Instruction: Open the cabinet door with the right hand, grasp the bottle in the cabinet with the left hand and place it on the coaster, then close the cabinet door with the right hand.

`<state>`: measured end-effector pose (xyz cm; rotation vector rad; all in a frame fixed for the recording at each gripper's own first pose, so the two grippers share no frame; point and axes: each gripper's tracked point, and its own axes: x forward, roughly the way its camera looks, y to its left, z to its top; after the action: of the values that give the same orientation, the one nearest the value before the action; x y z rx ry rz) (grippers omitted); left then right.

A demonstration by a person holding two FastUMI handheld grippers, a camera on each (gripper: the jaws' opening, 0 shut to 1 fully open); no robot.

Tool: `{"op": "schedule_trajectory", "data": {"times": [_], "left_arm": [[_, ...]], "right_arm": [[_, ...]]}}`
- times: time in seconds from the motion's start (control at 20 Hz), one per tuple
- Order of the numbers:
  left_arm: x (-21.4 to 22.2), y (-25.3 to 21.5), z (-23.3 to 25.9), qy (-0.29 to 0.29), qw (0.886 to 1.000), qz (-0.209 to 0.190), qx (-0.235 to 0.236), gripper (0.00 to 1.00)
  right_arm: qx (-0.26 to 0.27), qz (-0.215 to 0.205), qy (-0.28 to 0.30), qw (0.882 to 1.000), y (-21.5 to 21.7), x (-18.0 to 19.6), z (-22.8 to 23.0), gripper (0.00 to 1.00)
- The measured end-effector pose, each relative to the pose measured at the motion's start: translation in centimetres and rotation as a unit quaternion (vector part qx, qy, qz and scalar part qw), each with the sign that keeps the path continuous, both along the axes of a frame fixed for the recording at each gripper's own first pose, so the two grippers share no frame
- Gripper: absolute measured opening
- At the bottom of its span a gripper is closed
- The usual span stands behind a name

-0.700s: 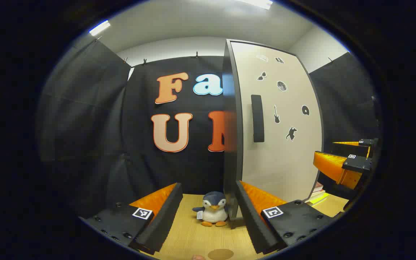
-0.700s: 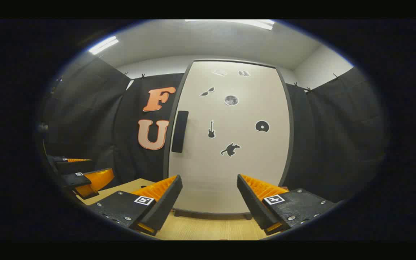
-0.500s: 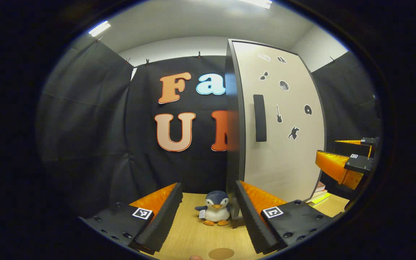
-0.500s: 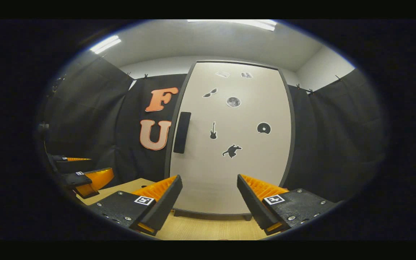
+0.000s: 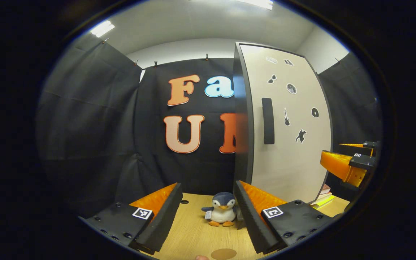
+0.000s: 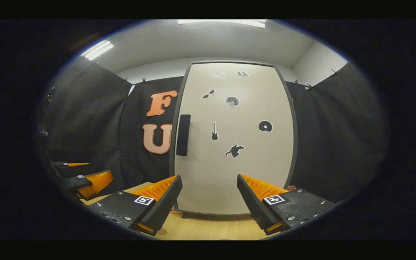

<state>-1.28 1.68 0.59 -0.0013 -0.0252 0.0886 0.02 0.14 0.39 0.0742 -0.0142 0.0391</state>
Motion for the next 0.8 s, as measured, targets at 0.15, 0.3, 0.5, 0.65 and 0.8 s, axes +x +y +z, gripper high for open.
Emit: {"op": "schedule_trajectory", "data": {"times": [0.15,0.3,0.5,0.65,0.8], "left_arm": [[0.3,-0.2,0.4,-0.003,1.000,-0.004,0.001,0.95],[0.6,-0.6,0.1,0.003,1.000,-0.012,0.005,0.95],[1.0,-0.6,0.6,0.001,1.000,-0.030,0.001,0.95],[1.6,-0.3,1.1,0.004,0.999,-0.042,-0.013,0.95],[2.5,0.3,1.8,0.003,0.998,-0.052,-0.028,0.94]], "right_arm": [[0.007,-0.009,0.003,1.000,-0.6,0.3,0.3,0.95],[-0.008,-0.023,-0.007,1.000,-0.9,1.1,1.3,0.94],[-0.033,-0.031,-0.001,0.999,0.2,2.8,2.0,0.94],[-0.026,-0.026,-0.006,0.999,2.0,4.6,3.0,0.94],[-0.013,-0.016,-0.004,1.000,4.2,6.6,3.6,0.95]]}}
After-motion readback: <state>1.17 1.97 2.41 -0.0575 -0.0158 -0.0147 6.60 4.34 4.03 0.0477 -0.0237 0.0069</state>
